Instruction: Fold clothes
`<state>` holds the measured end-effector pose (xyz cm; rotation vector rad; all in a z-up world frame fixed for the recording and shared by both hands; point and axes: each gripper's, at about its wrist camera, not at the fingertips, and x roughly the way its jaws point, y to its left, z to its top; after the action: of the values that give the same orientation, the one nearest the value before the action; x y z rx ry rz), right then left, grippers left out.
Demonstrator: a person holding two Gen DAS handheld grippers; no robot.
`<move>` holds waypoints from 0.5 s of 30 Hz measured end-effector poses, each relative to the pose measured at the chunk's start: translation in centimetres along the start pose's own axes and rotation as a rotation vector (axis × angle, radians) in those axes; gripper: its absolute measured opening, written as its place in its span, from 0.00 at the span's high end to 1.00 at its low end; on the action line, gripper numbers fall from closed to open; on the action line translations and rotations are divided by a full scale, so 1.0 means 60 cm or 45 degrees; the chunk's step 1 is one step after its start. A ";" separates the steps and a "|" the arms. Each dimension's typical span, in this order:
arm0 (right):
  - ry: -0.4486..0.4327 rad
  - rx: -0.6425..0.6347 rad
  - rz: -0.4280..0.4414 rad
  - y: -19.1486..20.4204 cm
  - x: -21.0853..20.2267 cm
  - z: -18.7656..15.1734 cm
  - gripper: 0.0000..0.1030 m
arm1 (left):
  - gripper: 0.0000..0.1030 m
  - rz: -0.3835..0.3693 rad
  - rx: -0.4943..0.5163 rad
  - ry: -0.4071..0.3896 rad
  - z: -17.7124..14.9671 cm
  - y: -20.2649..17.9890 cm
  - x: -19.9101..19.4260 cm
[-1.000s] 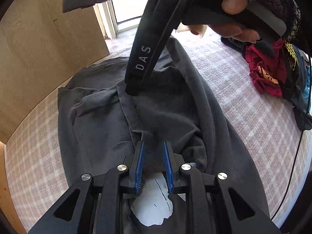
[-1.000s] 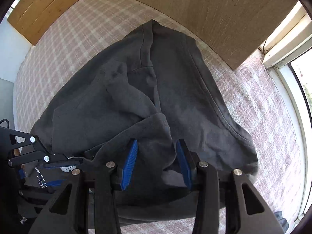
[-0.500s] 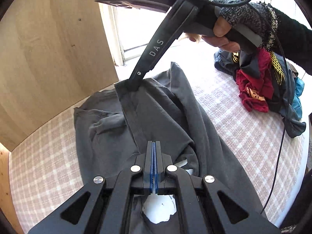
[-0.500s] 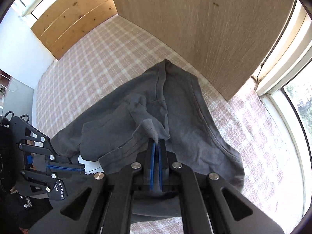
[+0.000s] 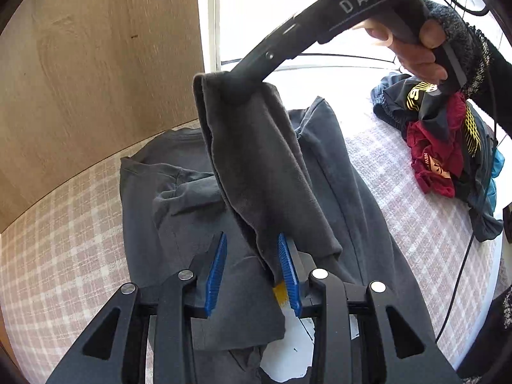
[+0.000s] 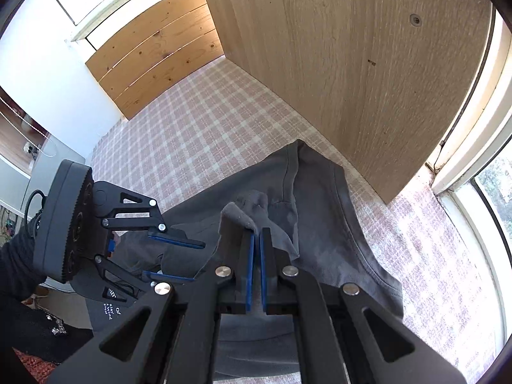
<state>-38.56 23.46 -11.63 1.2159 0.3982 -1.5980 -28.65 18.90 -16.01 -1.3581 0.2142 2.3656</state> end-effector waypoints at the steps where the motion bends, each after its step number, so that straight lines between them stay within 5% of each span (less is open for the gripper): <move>1: -0.004 0.004 0.005 -0.002 -0.003 -0.001 0.97 | 0.69 0.000 0.002 0.011 0.002 0.000 0.008; 3: -0.011 0.012 0.011 -0.006 -0.005 -0.004 0.97 | 0.72 -0.025 -0.008 0.030 0.006 0.002 0.023; 4: -0.012 0.009 0.004 -0.007 -0.005 -0.005 0.97 | 0.91 -0.037 -0.020 0.039 0.008 0.005 0.029; 5: -0.011 0.006 -0.009 -0.009 -0.005 -0.006 0.97 | 0.97 -0.037 -0.033 0.044 0.008 0.009 0.029; 15: -0.054 -0.012 0.026 -0.005 0.028 0.019 0.97 | 0.98 -0.037 -0.138 -0.080 -0.007 0.024 -0.091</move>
<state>-39.30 21.84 -12.68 1.1734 0.3649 -1.5997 -26.47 15.96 -11.64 -1.3231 0.0486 2.4223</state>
